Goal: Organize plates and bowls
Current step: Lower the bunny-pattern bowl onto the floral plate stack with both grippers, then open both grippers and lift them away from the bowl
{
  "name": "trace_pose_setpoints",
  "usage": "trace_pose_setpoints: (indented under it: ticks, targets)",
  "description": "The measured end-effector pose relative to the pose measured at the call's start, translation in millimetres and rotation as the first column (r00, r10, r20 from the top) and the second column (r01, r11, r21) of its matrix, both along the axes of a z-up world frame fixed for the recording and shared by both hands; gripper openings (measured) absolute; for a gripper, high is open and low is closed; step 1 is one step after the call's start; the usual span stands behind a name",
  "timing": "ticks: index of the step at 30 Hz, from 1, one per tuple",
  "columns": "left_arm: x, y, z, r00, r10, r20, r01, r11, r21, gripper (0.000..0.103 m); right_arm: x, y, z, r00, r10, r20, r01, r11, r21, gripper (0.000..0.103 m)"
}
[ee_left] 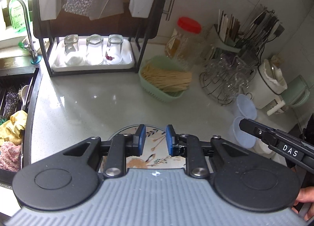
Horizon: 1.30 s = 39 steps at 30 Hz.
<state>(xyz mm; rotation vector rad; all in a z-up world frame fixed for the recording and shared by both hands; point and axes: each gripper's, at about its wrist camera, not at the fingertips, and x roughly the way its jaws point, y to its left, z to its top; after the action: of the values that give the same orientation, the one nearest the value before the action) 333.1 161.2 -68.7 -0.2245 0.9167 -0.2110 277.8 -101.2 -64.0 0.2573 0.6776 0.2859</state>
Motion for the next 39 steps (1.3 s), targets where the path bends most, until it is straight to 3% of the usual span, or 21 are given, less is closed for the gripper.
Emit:
trace_pose_setpoints:
  ticks: [14,27,36,39]
  targets:
    - [-59.1,-26.8,28.2,0.997,0.03,0.078,-0.032,0.999,0.027,0.025,-61.1,-6.7,25.0,0.995,0.006,0.101,-0.007,1.0,0.007,0.019]
    - [-88.1,0.6,31.2,0.995,0.032,0.097,-0.035,0.999,0.035,0.025,-84.7,21.0,20.7,0.998,-0.016,0.056,0.016,1.0,-0.006,0.019]
    - [-94.8,22.3,33.1,0.993,-0.02,0.12,0.015,0.999,0.039,0.025,-88.1,36.5,20.8,0.997,-0.066,0.031,0.067,0.997,-0.027,0.019]
    - [-95.7,25.6,27.8,0.992,-0.043,0.117,0.043,0.999,0.005,0.025,-90.9,39.9,21.5,0.995,-0.097,0.016,0.098,0.994,-0.04,0.019]
